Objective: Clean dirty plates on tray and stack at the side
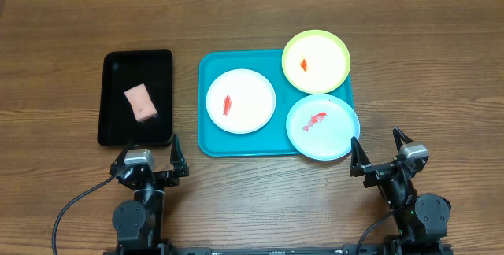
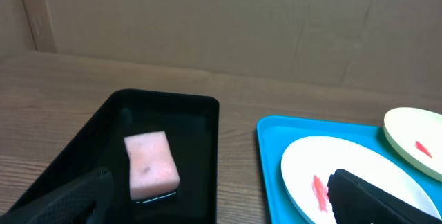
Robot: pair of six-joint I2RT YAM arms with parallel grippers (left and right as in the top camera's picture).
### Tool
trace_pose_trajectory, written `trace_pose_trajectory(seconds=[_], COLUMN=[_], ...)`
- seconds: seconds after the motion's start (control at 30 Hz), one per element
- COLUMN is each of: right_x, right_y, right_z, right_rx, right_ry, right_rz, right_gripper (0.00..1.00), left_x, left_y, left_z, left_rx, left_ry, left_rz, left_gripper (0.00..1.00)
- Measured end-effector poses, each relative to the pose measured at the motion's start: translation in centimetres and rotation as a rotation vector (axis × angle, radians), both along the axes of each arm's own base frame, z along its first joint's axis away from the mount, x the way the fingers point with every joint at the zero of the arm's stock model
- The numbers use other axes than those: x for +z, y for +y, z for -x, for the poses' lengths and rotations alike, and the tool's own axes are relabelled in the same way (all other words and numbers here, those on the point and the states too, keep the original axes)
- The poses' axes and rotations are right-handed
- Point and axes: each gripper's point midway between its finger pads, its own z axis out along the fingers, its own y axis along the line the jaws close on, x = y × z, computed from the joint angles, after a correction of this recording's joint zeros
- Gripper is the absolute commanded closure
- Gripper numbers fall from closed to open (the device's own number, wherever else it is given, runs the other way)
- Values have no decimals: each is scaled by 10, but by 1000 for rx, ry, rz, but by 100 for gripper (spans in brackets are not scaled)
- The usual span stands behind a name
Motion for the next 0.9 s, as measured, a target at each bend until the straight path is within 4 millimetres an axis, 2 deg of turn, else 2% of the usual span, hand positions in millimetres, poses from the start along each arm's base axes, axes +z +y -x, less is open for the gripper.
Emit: trace_pose_trajectory(seconds=[0.17,0.33,0.9], right_x=[8,8,8], right_y=[-18,-25,-28], right_z=[-4,-5,-5], right_rx=[-104,-147,-166], right_ry=[-39,-41,-41], right_rz=[33,49,54], right_gripper=[0,0,0], left_x=[0,0,0], left_y=[0,-1,-1], left_z=[0,0,0], left_rx=[-2,-3,-4], left_ry=[0,0,0], left_rz=[0,0,0], left_gripper=[0,0,1])
